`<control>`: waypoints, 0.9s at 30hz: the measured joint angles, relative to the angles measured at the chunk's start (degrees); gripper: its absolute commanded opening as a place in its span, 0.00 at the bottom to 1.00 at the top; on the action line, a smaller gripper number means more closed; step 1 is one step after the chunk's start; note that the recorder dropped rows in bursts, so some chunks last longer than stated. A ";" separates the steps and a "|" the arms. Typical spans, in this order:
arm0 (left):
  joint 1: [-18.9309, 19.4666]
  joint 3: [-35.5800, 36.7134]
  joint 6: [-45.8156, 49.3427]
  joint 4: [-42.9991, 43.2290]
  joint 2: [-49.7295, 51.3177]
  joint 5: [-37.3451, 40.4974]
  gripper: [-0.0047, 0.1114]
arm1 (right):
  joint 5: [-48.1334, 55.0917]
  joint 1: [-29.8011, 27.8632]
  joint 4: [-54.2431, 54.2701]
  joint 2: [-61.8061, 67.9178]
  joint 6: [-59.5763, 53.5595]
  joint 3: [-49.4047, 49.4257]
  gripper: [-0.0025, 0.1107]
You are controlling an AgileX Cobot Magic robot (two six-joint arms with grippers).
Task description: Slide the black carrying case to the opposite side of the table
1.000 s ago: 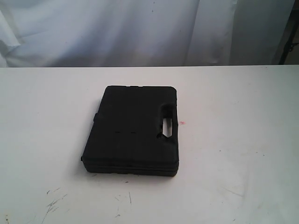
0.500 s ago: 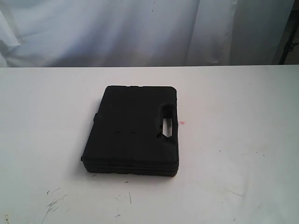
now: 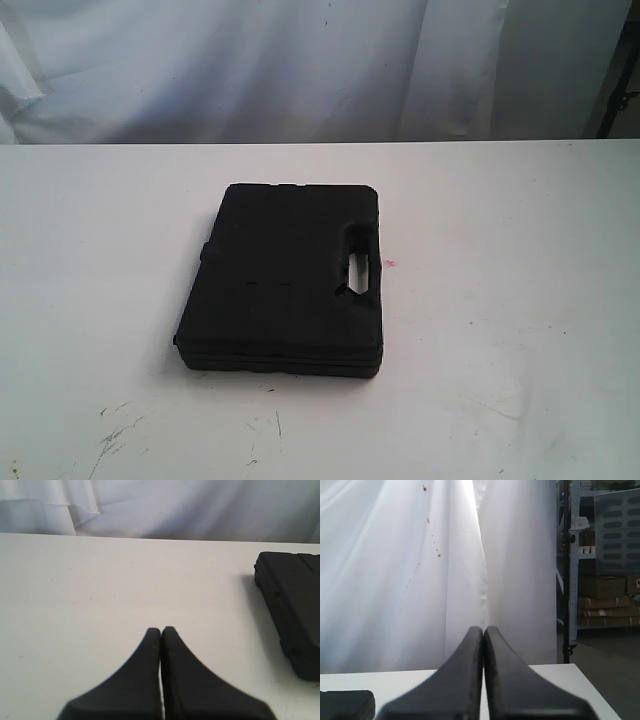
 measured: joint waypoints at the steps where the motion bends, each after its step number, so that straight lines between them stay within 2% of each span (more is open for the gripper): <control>1: 0.00 0.00 0.00 0.00 0.00 0.00 0.04 | 0.00 0.00 0.00 0.00 0.00 0.00 0.02; 11: 0.00 0.00 0.10 0.00 0.00 0.00 0.04 | -9.72 0.00 0.00 0.00 0.96 -0.18 0.02; 19: 0.00 0.00 0.22 0.00 0.00 0.00 0.04 | -2.86 0.00 0.11 2.43 4.02 -10.72 0.02; 27: 0.00 0.00 0.22 0.00 0.00 0.00 0.04 | 4.87 0.00 0.11 18.01 4.38 -24.46 0.02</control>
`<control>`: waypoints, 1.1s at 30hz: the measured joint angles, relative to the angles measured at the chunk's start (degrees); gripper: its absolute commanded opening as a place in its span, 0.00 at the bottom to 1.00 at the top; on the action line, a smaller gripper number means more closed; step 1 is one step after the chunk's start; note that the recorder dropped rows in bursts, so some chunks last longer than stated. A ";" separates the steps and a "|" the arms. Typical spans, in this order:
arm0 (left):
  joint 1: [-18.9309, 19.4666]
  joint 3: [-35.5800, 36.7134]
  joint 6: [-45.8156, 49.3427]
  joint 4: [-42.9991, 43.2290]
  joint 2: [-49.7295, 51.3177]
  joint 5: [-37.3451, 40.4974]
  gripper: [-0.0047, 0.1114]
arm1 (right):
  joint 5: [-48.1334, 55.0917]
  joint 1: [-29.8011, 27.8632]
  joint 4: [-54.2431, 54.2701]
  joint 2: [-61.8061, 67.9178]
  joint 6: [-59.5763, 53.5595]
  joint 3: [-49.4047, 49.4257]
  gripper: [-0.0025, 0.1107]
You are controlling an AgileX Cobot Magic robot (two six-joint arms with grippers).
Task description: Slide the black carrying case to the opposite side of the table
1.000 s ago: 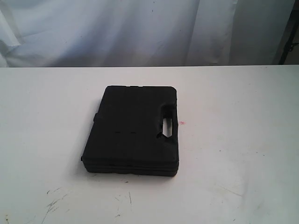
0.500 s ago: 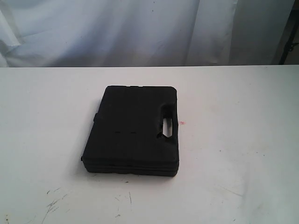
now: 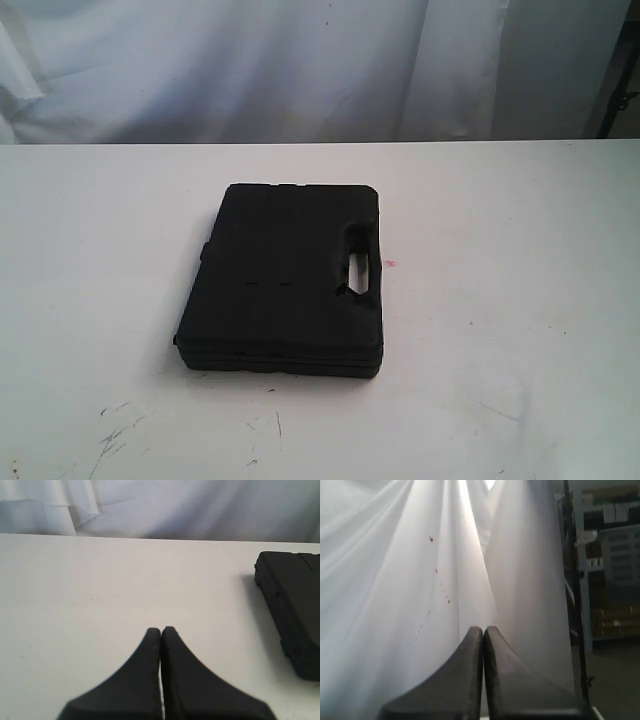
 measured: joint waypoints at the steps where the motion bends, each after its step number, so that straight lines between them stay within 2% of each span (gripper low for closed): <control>1: 0.00 0.00 0.00 0.00 0.00 0.00 0.04 | 1.34 0.00 0.00 2.43 0.00 -1.64 0.02; 8: 0.00 0.00 0.11 0.00 0.00 0.00 0.04 | 10.82 2.38 1.27 18.74 0.12 -9.14 0.02; 18: 0.00 0.00 0.11 0.00 0.00 0.00 0.04 | 35.00 6.08 12.68 34.83 0.12 -10.11 0.02; 27: 0.00 0.00 0.11 0.00 0.00 0.00 0.04 | 34.15 6.44 16.35 35.53 -2.29 -10.63 0.02; 33: 0.00 0.00 0.11 0.00 0.00 0.00 0.04 | 38.61 8.42 18.51 39.97 -4.66 -18.00 0.02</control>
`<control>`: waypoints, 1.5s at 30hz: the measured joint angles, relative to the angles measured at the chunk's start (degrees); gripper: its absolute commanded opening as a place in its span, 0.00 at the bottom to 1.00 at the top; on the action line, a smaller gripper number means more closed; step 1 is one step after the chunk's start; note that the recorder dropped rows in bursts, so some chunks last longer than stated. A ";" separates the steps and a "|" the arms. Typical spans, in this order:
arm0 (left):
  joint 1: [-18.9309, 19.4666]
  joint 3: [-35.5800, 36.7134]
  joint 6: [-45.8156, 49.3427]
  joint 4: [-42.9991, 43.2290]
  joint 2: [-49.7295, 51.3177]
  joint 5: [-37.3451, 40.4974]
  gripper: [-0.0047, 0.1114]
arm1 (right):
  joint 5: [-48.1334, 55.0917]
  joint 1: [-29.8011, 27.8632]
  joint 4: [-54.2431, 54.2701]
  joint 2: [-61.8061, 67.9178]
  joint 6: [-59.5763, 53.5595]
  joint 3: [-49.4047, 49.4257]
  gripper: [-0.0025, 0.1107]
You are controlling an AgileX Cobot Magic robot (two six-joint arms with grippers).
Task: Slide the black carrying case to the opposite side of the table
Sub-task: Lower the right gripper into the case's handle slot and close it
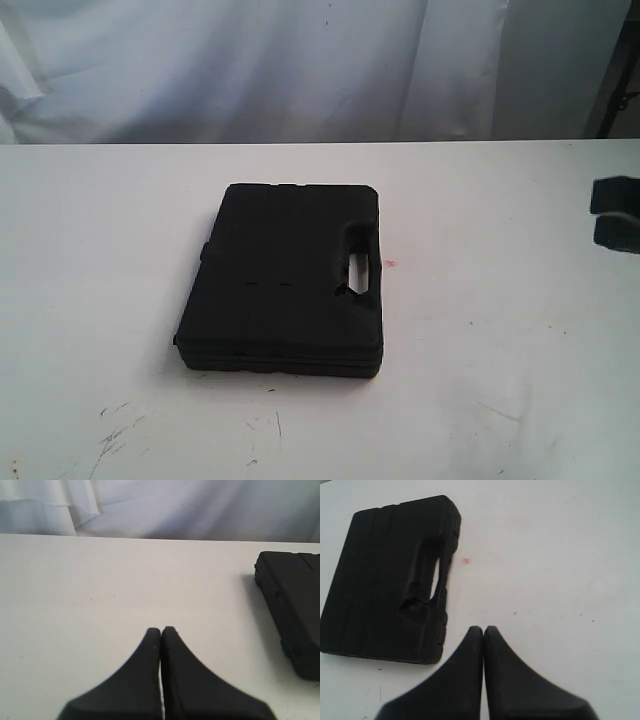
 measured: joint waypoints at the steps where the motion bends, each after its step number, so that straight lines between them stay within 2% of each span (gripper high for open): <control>1: 0.00 0.00 0.00 0.00 0.00 0.00 0.04 | 0.79 0.48 -0.02 1.16 0.00 -1.62 0.02; 7: 0.00 0.00 0.00 0.00 0.00 0.00 0.04 | 4.44 5.82 -1.95 10.99 2.37 -12.81 0.02; 18: 0.00 0.00 0.00 0.00 0.00 0.00 0.04 | 10.83 16.98 -14.50 30.55 15.02 -28.28 0.02; 25: 0.00 0.00 0.00 0.00 0.00 0.00 0.04 | 11.59 20.55 -16.77 40.28 17.22 -35.05 0.02; 35: 0.00 0.00 0.11 0.00 0.00 0.00 0.04 | 16.07 21.01 -18.60 53.07 19.40 -45.41 0.02; 37: 0.00 0.00 0.11 0.00 0.00 0.00 0.04 | 16.64 21.01 -19.45 56.11 20.96 -48.28 0.08; 42: 0.00 0.00 0.11 0.03 0.00 0.00 0.04 | 17.46 21.01 -20.97 61.46 23.39 -53.23 0.31; 45: 0.00 0.00 0.11 0.03 0.00 0.00 0.04 | 16.29 21.01 -20.97 63.89 23.57 -54.18 0.33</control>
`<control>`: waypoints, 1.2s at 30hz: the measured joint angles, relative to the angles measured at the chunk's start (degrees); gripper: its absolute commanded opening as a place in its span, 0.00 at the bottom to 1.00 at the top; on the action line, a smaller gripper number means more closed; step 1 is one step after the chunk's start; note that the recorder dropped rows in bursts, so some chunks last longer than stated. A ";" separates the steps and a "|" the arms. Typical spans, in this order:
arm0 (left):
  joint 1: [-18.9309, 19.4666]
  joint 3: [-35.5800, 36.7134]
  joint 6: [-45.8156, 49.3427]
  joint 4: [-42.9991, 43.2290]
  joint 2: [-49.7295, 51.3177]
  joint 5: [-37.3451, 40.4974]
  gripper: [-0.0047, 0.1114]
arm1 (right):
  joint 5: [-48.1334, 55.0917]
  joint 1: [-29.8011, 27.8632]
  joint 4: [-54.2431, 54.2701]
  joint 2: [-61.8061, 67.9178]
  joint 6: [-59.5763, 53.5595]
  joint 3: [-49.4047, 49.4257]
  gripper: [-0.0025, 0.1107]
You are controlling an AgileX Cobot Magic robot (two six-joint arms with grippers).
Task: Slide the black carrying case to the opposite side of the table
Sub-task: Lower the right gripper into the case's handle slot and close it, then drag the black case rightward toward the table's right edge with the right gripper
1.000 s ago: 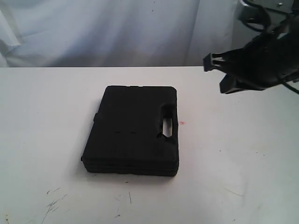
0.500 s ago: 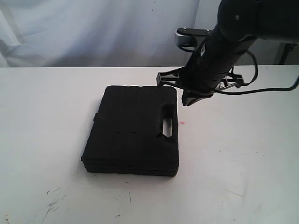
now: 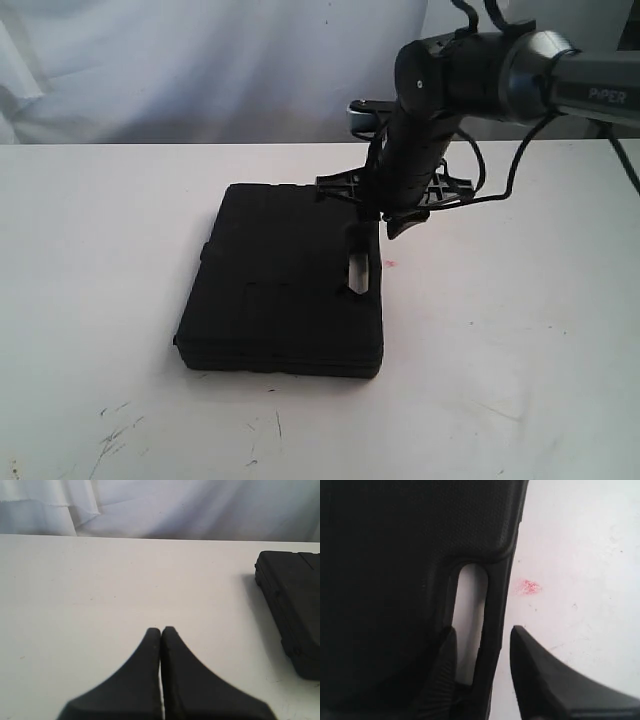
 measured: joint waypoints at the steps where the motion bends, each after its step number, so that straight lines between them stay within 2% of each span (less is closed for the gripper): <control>1: 0.00 0.00 0.00 0.00 0.00 0.00 0.04 | -0.61 0.00 0.00 0.77 0.15 -0.13 0.33; 19: 0.00 0.00 0.11 0.00 0.00 0.00 0.04 | -2.87 0.00 -0.75 8.03 3.93 -0.99 0.33; 22: 0.00 0.00 0.11 0.00 0.00 0.00 0.04 | -2.87 0.00 -1.02 8.39 4.75 -0.99 0.26; 28: 0.00 0.00 0.11 0.00 0.00 0.00 0.04 | -3.15 0.16 -1.30 8.39 4.98 -0.99 0.02; 36: 0.00 0.00 0.11 0.00 0.00 0.00 0.04 | -1.53 -0.03 -1.97 8.39 4.77 -1.28 0.02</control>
